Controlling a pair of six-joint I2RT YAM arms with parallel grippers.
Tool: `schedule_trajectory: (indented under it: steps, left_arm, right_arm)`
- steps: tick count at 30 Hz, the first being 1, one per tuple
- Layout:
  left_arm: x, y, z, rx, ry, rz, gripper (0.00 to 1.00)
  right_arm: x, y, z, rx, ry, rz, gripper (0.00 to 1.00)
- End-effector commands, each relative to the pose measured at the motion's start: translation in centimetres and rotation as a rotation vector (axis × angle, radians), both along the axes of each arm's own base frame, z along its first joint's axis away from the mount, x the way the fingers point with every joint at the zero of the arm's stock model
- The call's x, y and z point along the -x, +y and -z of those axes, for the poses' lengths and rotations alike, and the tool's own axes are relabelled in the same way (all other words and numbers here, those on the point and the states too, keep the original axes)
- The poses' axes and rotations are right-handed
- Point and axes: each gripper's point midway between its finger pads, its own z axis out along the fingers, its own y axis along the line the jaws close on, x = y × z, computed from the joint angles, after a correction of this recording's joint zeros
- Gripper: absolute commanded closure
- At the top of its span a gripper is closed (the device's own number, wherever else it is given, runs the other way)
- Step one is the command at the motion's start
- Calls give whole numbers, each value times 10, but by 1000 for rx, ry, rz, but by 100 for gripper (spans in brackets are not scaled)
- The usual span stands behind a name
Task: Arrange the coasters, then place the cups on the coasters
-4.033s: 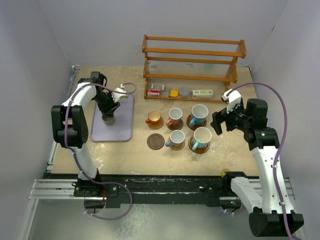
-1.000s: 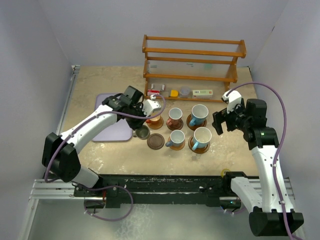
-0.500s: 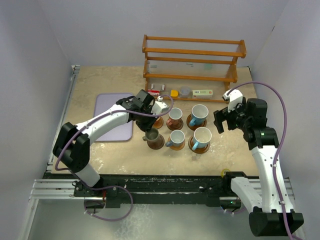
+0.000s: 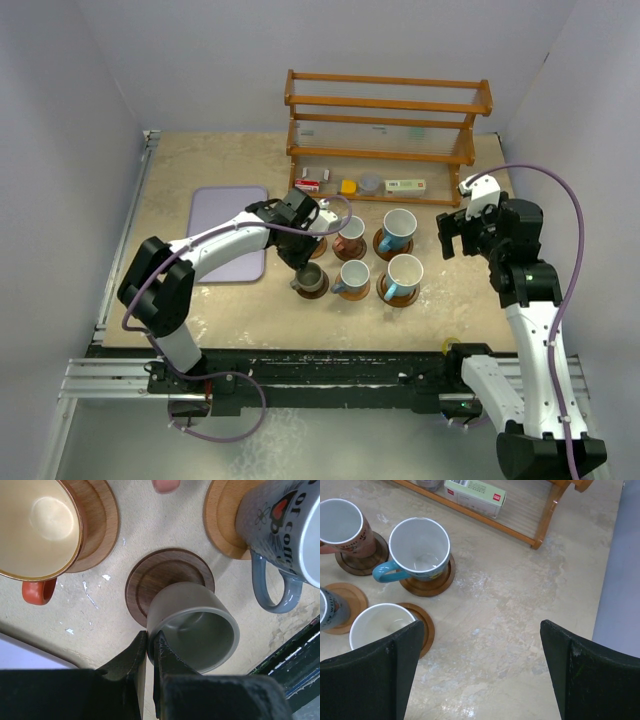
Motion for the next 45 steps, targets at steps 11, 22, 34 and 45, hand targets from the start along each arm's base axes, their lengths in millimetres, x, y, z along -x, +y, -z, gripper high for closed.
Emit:
schedule_trajectory:
  steps: [11, 22, 34, 45]
  left_arm:
    - [-6, -10, 1, 7, -16, -35, 97]
    - [-7, -12, 2, -11, -26, -38, 97]
    - [-7, -13, 4, -21, -33, -32, 95]
    - [-8, -13, 3, -21, -39, -31, 93]
  right_arm:
    - [-6, -5, -5, 5, -44, 29, 0]
    - [-10, -7, -5, 18, -55, 35, 0]
    - [-10, -8, -4, 21, -56, 36, 0]
    - [-10, -7, -3, 19, -51, 32, 0]
